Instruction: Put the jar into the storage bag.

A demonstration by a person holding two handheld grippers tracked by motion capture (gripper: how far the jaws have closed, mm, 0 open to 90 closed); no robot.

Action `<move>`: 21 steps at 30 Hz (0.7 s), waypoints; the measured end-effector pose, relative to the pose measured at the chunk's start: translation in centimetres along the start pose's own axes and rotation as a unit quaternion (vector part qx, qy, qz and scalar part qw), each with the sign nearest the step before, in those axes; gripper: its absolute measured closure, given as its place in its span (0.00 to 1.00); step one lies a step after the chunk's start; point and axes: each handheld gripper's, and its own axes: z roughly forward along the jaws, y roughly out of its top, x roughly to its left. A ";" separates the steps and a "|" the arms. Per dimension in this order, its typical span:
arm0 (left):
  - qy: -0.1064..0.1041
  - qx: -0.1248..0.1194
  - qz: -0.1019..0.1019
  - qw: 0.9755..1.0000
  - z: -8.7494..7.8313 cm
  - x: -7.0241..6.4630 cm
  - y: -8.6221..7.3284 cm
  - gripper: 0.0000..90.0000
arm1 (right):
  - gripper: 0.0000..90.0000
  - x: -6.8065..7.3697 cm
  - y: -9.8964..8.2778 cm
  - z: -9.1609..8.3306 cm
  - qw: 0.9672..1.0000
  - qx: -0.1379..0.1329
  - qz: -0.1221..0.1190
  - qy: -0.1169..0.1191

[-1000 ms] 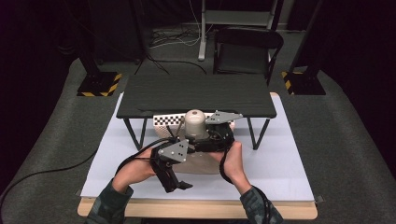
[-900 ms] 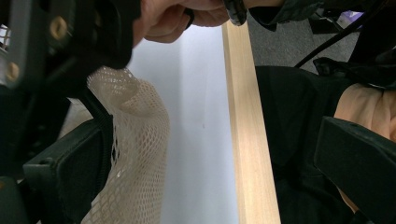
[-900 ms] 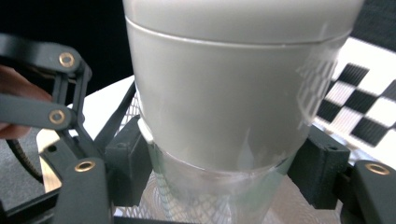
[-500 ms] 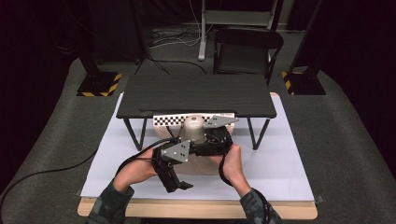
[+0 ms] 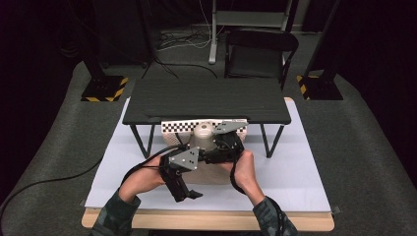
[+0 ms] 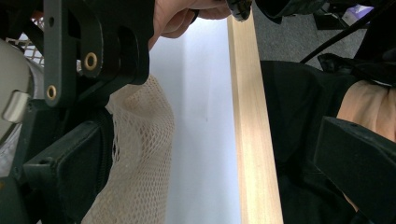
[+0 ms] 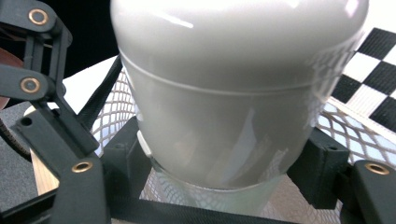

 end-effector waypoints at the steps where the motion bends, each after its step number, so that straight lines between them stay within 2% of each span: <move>1: 0.000 -0.001 0.000 1.000 0.0 0.0 0.0 0.00 | 0.32 0.0 0.0 0.1 1.000 0.002 0.000 0.000; 5: 0.003 -0.003 0.001 1.000 -0.2 0.0 -0.1 0.00 | 0.29 -0.1 0.0 0.1 1.000 0.001 -0.001 0.000; 7: 0.001 -0.017 0.003 1.000 -0.7 0.0 -0.1 0.00 | 0.22 -0.1 0.2 -0.4 1.000 -0.014 0.002 -0.001; 12: 0.014 -0.054 0.018 0.998 -2.5 -0.6 0.0 0.00 | 0.18 0.3 1.2 -1.8 0.999 -0.028 -0.021 0.007; 14: 0.027 -0.068 0.017 0.997 -3.2 -0.8 -0.1 0.00 | 0.16 0.5 1.5 -2.3 0.999 -0.037 -0.026 0.001; 16: 0.063 -0.066 0.020 0.996 -3.9 -1.0 -0.1 0.00 | 0.15 0.6 1.6 -2.8 0.998 -0.049 -0.029 -0.002; 18: 0.065 -0.068 0.018 0.995 -4.5 -1.1 -0.4 0.00 | 0.13 0.5 1.4 -3.3 0.998 -0.063 -0.029 -0.010; 19: 0.069 -0.068 0.014 0.995 -4.8 -1.1 -0.6 0.00 | 0.14 0.4 1.2 -3.5 0.997 -0.072 -0.024 -0.003; 20: 0.078 -0.064 0.010 0.995 -5.1 -1.2 -0.9 0.00 | 0.19 0.5 1.1 -3.9 0.996 -0.081 -0.022 -0.007; 21: 0.079 -0.059 0.006 0.995 -5.3 -1.2 -1.2 0.00 | 0.20 0.5 0.9 -4.4 0.995 -0.096 -0.024 -0.014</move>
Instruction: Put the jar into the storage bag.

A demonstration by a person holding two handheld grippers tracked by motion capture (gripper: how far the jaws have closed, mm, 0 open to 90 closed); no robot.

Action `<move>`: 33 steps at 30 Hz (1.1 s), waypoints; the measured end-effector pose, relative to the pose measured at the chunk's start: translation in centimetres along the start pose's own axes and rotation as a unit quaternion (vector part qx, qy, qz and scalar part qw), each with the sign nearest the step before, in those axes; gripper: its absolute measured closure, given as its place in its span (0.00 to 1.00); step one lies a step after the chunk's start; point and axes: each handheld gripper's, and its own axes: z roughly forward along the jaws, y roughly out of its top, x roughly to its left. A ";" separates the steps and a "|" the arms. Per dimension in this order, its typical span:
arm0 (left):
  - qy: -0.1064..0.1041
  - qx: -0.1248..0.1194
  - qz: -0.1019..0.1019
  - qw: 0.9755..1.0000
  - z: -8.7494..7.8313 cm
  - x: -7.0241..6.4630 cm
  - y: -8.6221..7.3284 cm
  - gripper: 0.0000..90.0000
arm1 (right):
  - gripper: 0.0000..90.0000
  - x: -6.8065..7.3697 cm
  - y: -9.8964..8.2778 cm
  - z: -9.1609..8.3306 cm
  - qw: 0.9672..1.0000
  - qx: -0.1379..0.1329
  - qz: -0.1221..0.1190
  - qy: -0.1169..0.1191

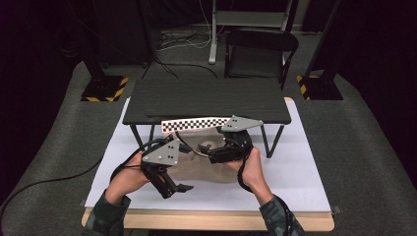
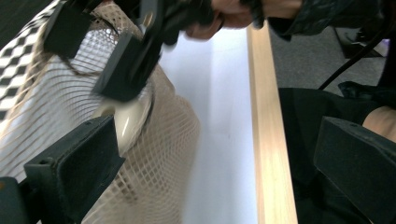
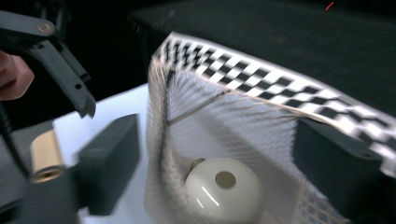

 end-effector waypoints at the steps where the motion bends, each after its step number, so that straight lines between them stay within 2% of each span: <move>1: 0.003 0.002 -0.003 1.000 -0.2 0.0 -0.3 0.00 | 0.19 -0.1 0.0 -0.4 1.000 -0.003 0.000 0.003; 2: 0.003 0.002 -0.003 1.000 -0.2 0.0 -0.3 0.00 | 0.19 -0.1 0.0 -0.4 1.000 -0.003 0.000 0.003; 6: 0.001 0.014 -0.017 1.000 -0.7 -0.3 -1.6 0.00 | 0.11 -0.5 -0.5 -2.3 1.000 0.006 0.007 0.005; 10: 0.000 0.039 -0.041 0.998 -0.6 -0.5 -4.0 0.00 | 0.06 -1.2 -2.0 -4.6 1.000 0.017 0.005 -0.007; 14: 0.003 0.047 -0.073 0.996 -0.1 -0.5 -6.8 0.00 | 0.03 -2.0 -4.5 -6.2 0.999 0.039 0.003 -0.029; 20: 0.006 0.058 -0.134 0.989 2.1 -0.6 -12.3 0.00 | 0.02 -4.3 -10.4 -7.8 0.995 0.072 0.030 -0.063; 22: 0.010 0.060 -0.156 0.986 3.0 -0.7 -14.4 0.00 | 0.02 -5.2 -12.7 -8.0 0.992 0.091 0.040 -0.074; 23: 0.011 0.061 -0.163 0.985 3.3 -0.7 -15.1 0.00 | 0.02 -5.7 -14.1 -8.1 0.990 0.104 0.047 -0.083; 25: 0.015 0.064 -0.184 0.981 3.9 -0.6 -16.6 0.00 | 0.02 -6.7 -16.1 -8.3 0.987 0.117 0.064 -0.089; 26: 0.019 0.065 -0.199 0.978 4.4 -0.5 -18.0 0.00 | 0.02 -7.4 -17.5 -8.5 0.983 0.134 0.069 -0.105; 27: 0.019 0.065 -0.199 0.978 4.4 -0.5 -18.0 0.00 | 0.02 -7.4 -17.5 -8.5 0.983 0.134 0.069 -0.105; 28: 0.027 0.066 -0.209 0.975 4.8 -0.5 -18.9 0.00 | 0.02 -7.9 -18.3 -8.6 0.982 0.138 0.075 -0.106; 29: 0.033 0.067 -0.221 0.973 5.1 -0.4 -19.8 0.00 | 0.02 -8.4 -19.3 -8.7 0.978 0.154 0.077 -0.115; 30: 0.033 0.067 -0.221 0.973 5.1 -0.4 -19.8 0.00 | 0.02 -8.4 -19.3 -8.7 0.978 0.154 0.077 -0.115; 31: 0.036 0.066 -0.226 0.971 5.3 -0.4 -20.1 0.00 | 0.02 -8.8 -20.2 -8.9 0.976 0.165 0.077 -0.123; 32: 0.044 0.069 -0.230 0.970 5.5 -0.2 -20.9 0.00 | 0.02 -9.2 -20.9 -8.9 0.971 0.183 0.073 -0.134; 33: 0.047 0.042 -0.232 0.971 5.4 -0.3 -21.4 0.00 | 0.02 -9.3 -21.1 -8.9 0.970 0.188 0.070 -0.136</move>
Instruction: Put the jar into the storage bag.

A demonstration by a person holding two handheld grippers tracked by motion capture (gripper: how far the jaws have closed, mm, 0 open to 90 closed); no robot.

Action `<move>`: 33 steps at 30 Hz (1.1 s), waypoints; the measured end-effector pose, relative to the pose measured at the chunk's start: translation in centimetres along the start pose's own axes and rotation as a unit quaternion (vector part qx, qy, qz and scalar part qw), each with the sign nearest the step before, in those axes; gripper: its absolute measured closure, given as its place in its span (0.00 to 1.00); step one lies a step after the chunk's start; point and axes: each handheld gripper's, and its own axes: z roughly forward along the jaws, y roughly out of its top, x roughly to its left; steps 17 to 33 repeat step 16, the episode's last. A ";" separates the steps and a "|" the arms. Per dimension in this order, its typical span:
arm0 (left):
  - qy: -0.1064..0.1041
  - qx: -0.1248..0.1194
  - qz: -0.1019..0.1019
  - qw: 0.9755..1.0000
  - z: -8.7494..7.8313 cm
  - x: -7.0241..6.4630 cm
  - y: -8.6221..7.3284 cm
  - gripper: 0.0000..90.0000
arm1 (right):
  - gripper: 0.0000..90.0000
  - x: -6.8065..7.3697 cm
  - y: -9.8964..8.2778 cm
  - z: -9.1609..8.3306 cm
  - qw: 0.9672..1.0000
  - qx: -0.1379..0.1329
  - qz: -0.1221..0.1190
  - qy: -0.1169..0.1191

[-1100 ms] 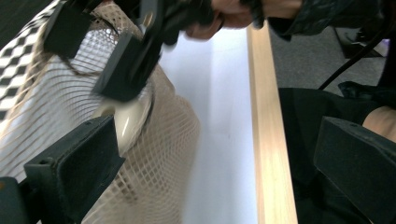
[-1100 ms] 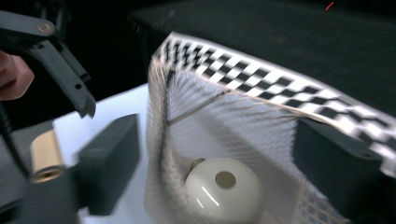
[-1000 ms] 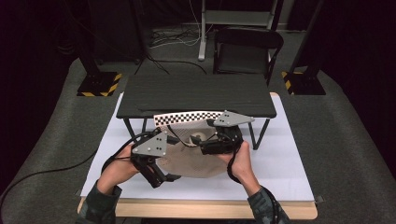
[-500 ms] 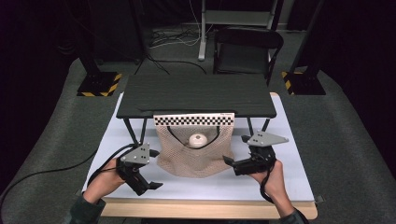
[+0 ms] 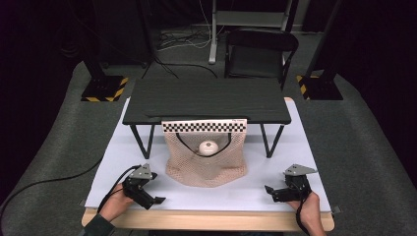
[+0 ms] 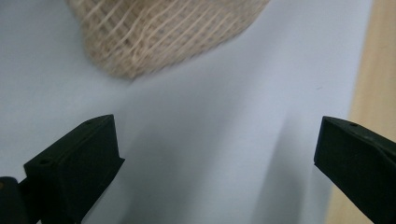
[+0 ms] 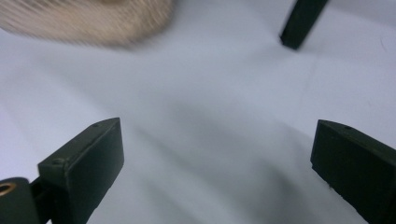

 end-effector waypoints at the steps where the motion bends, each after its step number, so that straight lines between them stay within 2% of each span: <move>1: -0.003 -0.010 -0.007 1.000 0.0 0.1 -0.2 0.00 | 0.02 -0.2 -0.3 0.2 1.000 0.006 -0.006 -0.005; 3: 0.010 -0.012 -0.015 1.000 -0.1 0.2 -0.3 0.00 | 0.01 -0.3 -0.7 0.6 1.000 0.012 -0.003 -0.007; 4: 0.013 -0.010 -0.013 1.000 0.0 0.1 -0.2 0.00 | 0.00 -0.3 -0.6 0.6 1.000 0.011 -0.005 -0.009; 5: 0.019 -0.006 -0.007 1.000 0.1 -0.1 -0.2 0.00 | 0.00 -0.2 -0.6 0.7 1.000 0.013 -0.011 -0.012; 9: 0.032 0.002 0.007 0.999 0.2 -0.4 -0.2 0.00 | 0.00 -0.3 -0.6 0.8 1.000 0.008 -0.003 -0.007; 10: 0.043 0.008 0.017 0.999 0.4 -0.7 -0.1 0.00 | 0.00 -0.3 -0.7 0.8 1.000 0.006 -0.002 -0.007; 11: 0.046 0.009 0.019 0.999 0.4 -0.8 -0.1 0.00 | 0.00 -0.3 -0.7 0.8 1.000 0.006 -0.003 -0.007; 33: 0.047 0.009 0.019 0.999 0.4 -0.8 -0.1 0.00 | 0.00 -0.4 -0.7 0.9 1.000 0.006 -0.004 -0.004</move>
